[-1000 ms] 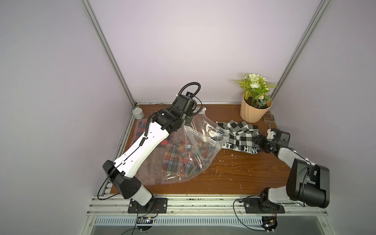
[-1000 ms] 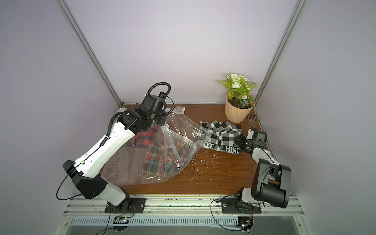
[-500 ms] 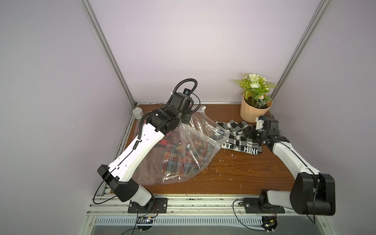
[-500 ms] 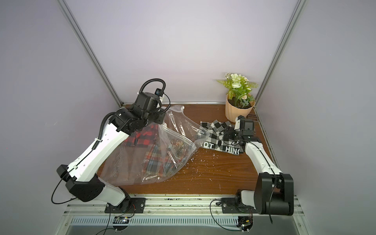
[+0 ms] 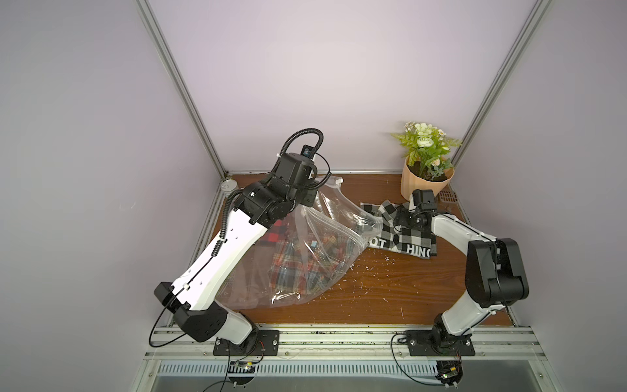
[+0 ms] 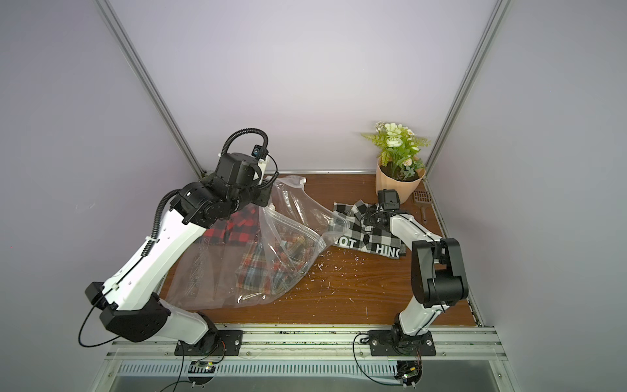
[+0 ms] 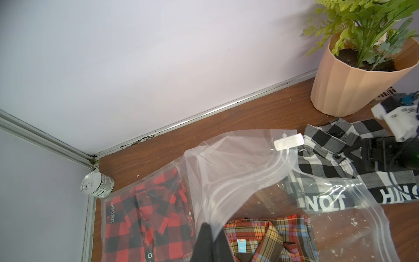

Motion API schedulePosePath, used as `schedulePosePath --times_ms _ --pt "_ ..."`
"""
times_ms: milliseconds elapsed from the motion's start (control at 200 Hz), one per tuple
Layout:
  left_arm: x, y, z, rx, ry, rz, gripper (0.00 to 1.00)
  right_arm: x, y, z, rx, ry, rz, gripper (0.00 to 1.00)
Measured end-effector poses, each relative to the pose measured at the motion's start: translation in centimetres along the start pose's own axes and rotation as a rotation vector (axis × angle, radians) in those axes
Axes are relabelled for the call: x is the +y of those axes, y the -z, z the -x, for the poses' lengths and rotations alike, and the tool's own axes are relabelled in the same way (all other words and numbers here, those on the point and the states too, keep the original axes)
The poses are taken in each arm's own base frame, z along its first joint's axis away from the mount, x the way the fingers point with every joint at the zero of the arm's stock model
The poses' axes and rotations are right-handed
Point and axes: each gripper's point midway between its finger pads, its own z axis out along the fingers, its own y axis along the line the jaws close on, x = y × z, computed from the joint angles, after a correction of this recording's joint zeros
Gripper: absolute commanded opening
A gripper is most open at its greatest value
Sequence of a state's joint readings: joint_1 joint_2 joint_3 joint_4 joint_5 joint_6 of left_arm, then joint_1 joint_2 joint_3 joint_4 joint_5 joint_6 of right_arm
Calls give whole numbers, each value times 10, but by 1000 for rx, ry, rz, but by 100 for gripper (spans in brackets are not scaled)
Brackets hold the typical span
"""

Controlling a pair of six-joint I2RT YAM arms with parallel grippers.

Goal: Take the shirt out of the vacuum bag
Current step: Place the shirt at the center of the board, then move the shirt at the center of the board.

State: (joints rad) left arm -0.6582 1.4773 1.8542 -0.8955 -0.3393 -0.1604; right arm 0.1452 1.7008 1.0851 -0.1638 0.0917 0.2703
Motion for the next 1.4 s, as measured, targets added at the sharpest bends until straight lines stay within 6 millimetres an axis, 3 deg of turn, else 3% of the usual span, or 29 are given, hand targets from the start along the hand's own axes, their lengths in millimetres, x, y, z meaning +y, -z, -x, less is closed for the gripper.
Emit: schedulePosePath --times_ms 310,525,700,1211,1401 --pt "3 9 3 -19 7 -4 1 14 -27 -32 84 94 -50 73" --pt "5 13 4 -26 10 0 1 21 -36 -33 87 141 -83 72" --pt "11 18 6 -36 13 21 0 36 -48 -21 73 179 -89 71" --pt "20 31 10 -65 25 43 1 136 -88 25 30 241 36 71" --pt "20 33 10 -67 26 41 1 160 -107 48 17 232 55 71"
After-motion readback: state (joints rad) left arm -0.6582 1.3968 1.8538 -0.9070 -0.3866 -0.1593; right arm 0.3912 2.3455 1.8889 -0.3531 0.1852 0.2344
